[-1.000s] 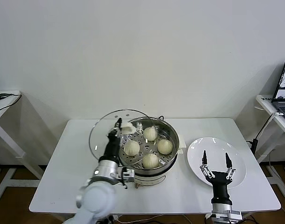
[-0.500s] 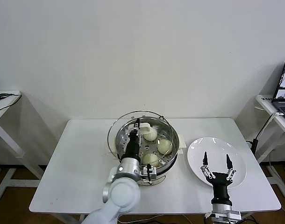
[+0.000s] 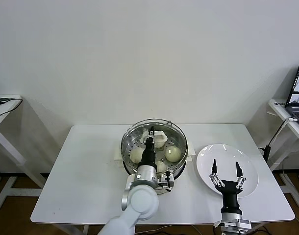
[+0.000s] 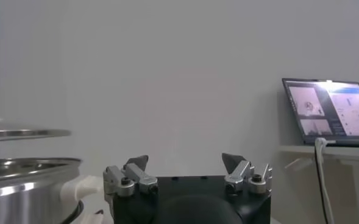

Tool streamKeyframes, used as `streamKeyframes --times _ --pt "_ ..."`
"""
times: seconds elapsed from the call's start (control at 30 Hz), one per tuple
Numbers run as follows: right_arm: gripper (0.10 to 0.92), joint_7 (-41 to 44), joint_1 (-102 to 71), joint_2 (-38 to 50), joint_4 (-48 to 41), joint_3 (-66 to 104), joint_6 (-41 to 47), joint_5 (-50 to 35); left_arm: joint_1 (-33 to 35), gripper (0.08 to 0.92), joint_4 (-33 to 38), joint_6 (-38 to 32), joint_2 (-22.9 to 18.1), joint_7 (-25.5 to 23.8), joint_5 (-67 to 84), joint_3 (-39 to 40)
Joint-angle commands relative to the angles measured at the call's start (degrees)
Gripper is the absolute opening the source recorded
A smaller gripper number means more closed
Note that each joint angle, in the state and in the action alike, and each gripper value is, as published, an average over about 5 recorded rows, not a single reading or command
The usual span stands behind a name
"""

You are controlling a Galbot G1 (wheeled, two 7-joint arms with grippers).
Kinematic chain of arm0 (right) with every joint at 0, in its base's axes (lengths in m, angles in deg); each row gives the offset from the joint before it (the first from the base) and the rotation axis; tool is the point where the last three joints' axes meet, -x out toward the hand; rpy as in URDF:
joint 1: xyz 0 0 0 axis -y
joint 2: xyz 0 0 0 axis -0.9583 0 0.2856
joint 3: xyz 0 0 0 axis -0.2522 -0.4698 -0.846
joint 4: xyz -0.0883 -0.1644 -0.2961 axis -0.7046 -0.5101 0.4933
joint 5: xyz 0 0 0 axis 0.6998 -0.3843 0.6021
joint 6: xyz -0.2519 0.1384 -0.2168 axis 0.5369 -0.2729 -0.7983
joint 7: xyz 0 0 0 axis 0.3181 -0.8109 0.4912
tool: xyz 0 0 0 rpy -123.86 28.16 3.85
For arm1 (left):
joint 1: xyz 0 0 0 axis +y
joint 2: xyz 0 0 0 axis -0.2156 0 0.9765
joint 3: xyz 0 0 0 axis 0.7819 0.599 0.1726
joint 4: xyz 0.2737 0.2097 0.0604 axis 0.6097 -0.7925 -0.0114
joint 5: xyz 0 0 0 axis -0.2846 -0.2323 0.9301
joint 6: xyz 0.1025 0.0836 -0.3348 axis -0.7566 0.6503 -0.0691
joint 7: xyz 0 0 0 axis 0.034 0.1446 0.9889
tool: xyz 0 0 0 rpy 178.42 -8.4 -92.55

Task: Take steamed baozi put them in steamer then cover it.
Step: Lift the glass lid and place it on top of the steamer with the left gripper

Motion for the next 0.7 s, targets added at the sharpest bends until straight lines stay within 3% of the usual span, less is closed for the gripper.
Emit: streamKeyframes --times 0.03,0.7 --pt "0.823 0.05 0.14 0.0 -0.4 -0.07 -0.09 0.08 -0.19 0.187 -3.26 0.01 -2.38 0.61 -1.54 0.43" --pt "0.823 0.22 0.65 0.08 -0.96 -1.04 -0.23 0.38 1.43 0.187 -3.91 -1.07 -2.66 1.88 -3.19 -0.56"
